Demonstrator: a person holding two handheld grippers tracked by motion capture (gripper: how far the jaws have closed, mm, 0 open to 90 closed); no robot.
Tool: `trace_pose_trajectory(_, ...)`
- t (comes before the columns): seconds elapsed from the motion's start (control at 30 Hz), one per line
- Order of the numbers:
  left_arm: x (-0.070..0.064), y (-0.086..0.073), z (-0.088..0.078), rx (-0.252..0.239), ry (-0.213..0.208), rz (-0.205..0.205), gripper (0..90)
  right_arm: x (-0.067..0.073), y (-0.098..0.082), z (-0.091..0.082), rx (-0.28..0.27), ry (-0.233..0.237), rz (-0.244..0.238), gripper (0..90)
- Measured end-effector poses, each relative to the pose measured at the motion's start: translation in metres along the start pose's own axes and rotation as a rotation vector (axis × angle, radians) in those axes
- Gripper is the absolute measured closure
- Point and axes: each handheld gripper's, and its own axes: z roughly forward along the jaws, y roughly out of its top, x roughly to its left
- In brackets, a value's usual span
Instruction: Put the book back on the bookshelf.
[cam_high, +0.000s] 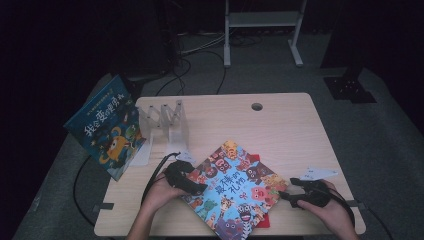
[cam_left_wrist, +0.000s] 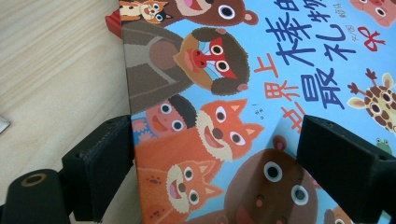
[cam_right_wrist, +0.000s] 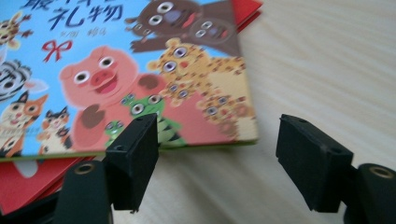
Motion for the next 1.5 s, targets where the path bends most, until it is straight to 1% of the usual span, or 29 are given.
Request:
trace_pose_trajectory(0.03, 0.000, -0.001, 0.001, -0.010, -0.003, -0.007, 10.3, 0.001, -0.001, 0.000, -0.005, 0.010, 0.002, 28.0)
trace_pose_trajectory(0.07, 0.002, -0.001, 0.000, 0.002, -0.007, -0.001, 10.3, 0.001, -0.001, 0.001, -0.004, 0.015, 0.002, 27.9)
trace_pose_trajectory(0.17, 0.002, -0.001, 0.000, -0.002, -0.014, -0.010, 10.0, 0.001, 0.000, 0.001, 0.006, 0.017, 0.005, 28.1)
trace_pose_trajectory(0.27, 0.004, -0.002, -0.001, 0.000, -0.015, -0.010, 9.6, 0.000, 0.001, 0.004, 0.001, 0.025, 0.009, 28.3)
trace_pose_trajectory(0.3, 0.005, -0.003, -0.002, 0.004, -0.015, -0.012, 9.5, 0.000, 0.002, 0.005, 0.000, 0.027, 0.013, 28.2)
trace_pose_trajectory(0.33, 0.005, -0.003, -0.002, -0.004, -0.015, -0.020, 9.5, 0.000, 0.003, 0.006, -0.001, 0.028, 0.015, 28.2)
trace_pose_trajectory(0.4, 0.008, -0.004, -0.003, -0.001, -0.018, -0.028, 9.1, -0.001, 0.006, 0.010, -0.007, 0.025, 0.007, 28.2)
trace_pose_trajectory(0.47, 0.010, -0.006, -0.004, 0.002, -0.018, -0.028, 8.8, -0.001, 0.010, 0.013, -0.005, 0.018, -0.001, 28.3)
trace_pose_trajectory(0.53, 0.012, -0.007, -0.005, 0.001, -0.021, -0.039, 8.1, -0.001, 0.014, 0.016, -0.002, 0.015, -0.009, 28.5)
trace_pose_trajectory(0.63, 0.015, -0.009, -0.006, 0.001, -0.026, -0.052, 6.7, -0.003, 0.020, 0.022, -0.001, 0.017, -0.015, 28.5)
trace_pose_trajectory(0.67, 0.017, -0.010, -0.007, 0.008, -0.029, -0.051, 6.1, -0.004, 0.022, 0.024, -0.001, 0.019, -0.017, 28.5)
trace_pose_trajectory(0.73, 0.019, -0.012, -0.008, 0.009, -0.036, -0.070, 5.4, -0.006, 0.028, 0.030, 0.000, 0.019, -0.020, 28.6)
trace_pose_trajectory(0.83, 0.021, -0.015, -0.009, 0.007, -0.038, -0.074, 4.6, -0.007, 0.035, 0.036, 0.004, 0.015, -0.034, 28.9)
trace_pose_trajectory(0.9, 0.022, -0.017, -0.010, -0.001, -0.040, -0.085, 4.0, -0.008, 0.040, 0.039, 0.006, 0.012, -0.041, 28.9)
trace_pose_trajectory(0.97, 0.024, -0.018, -0.011, -0.004, -0.040, -0.090, 3.4, -0.007, 0.043, 0.042, 0.008, 0.011, -0.041, 28.9)
trace_pose_trajectory(1.1, 0.024, -0.020, -0.011, -0.008, -0.044, -0.097, 3.0, -0.007, 0.046, 0.045, 0.004, 0.005, -0.059, 29.5)
trace_pose_trajectory(1.23, 0.024, -0.020, -0.011, -0.007, -0.046, -0.098, 3.0, 0.001, 0.042, 0.043, 0.018, 0.007, -0.094, 28.7)
trace_pose_trajectory(1.27, 0.024, -0.020, -0.011, -0.008, -0.045, -0.098, 3.0, 0.005, 0.040, 0.042, 0.020, 0.021, -0.111, 28.7)
trace_pose_trajectory(1.4, 0.024, -0.020, -0.011, -0.008, -0.045, -0.099, 3.0, 0.018, 0.035, 0.040, 0.019, 0.044, -0.144, 28.4)
trace_pose_trajectory(1.43, 0.024, -0.020, -0.011, -0.009, -0.046, -0.099, 3.0, 0.021, 0.034, 0.039, 0.022, 0.053, -0.146, 28.6)
trace_pose_trajectory(1.47, 0.024, -0.020, -0.011, -0.009, -0.045, -0.100, 3.0, 0.024, 0.032, 0.039, 0.020, 0.053, -0.164, 28.9)
trace_pose_trajectory(1.5, 0.024, -0.020, -0.011, -0.009, -0.046, -0.099, 3.0, 0.027, 0.031, 0.038, 0.023, 0.062, -0.168, 28.5)
